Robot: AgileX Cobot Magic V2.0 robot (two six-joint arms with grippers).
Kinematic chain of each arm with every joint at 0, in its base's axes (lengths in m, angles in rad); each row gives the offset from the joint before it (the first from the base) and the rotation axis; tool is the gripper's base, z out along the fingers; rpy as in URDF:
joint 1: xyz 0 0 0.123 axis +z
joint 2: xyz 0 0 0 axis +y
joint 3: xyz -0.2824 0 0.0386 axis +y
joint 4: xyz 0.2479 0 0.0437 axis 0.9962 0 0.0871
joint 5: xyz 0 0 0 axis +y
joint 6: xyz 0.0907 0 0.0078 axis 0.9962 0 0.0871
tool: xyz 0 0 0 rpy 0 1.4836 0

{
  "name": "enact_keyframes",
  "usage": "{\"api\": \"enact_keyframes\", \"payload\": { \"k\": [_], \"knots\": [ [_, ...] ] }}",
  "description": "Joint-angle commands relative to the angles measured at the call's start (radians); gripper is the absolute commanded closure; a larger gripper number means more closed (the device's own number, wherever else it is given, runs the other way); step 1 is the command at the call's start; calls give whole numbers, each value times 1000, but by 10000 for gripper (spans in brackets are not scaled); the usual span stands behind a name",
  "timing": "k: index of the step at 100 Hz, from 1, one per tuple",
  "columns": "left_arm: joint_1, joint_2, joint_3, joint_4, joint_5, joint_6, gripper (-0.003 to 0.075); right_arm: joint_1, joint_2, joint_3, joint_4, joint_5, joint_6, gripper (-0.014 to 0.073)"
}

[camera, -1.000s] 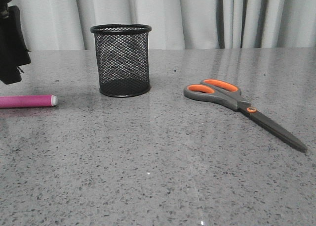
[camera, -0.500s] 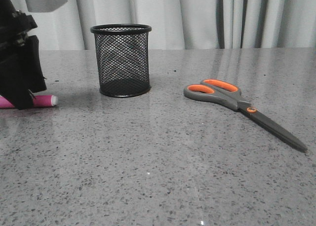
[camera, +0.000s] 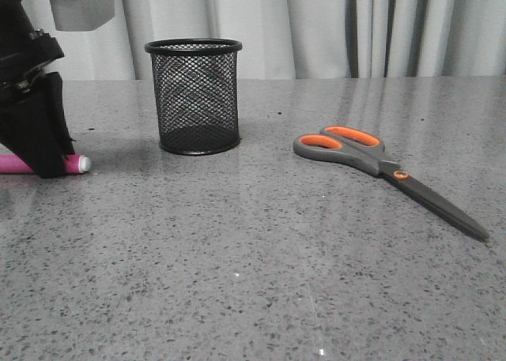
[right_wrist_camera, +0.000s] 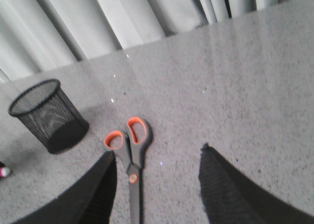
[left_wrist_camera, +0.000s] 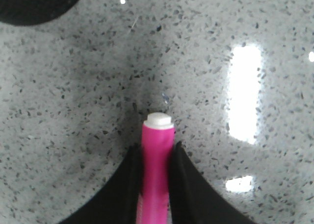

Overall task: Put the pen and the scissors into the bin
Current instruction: 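Lower the left gripper onto the pink marker and close on it, then lift the pink marker upright with the left gripper over the mesh cup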

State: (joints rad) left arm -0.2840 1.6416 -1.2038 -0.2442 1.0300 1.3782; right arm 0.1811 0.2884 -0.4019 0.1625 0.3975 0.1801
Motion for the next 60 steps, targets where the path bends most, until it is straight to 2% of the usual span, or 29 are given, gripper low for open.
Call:
{"api": "enact_keyframes", "payload": {
  "k": [1,16,30,50,60],
  "knots": [
    [1,-47,-20,-21,8,-85,739,1,19,-71,-8,-78,-15,246],
    [3,-142,-20,-70,-96,-190,739,1,17,-153,-8,-62,-53,246],
    [19,-258,-20,-245,-200,-196,739,1,17,-208,-8,-37,-58,246],
    [28,-388,-14,-593,-359,-188,739,1,17,-219,-8,-24,-58,246],
    [28,-411,-14,-812,-403,-95,739,1,17,-219,-8,-22,-58,246]
  ]
}}
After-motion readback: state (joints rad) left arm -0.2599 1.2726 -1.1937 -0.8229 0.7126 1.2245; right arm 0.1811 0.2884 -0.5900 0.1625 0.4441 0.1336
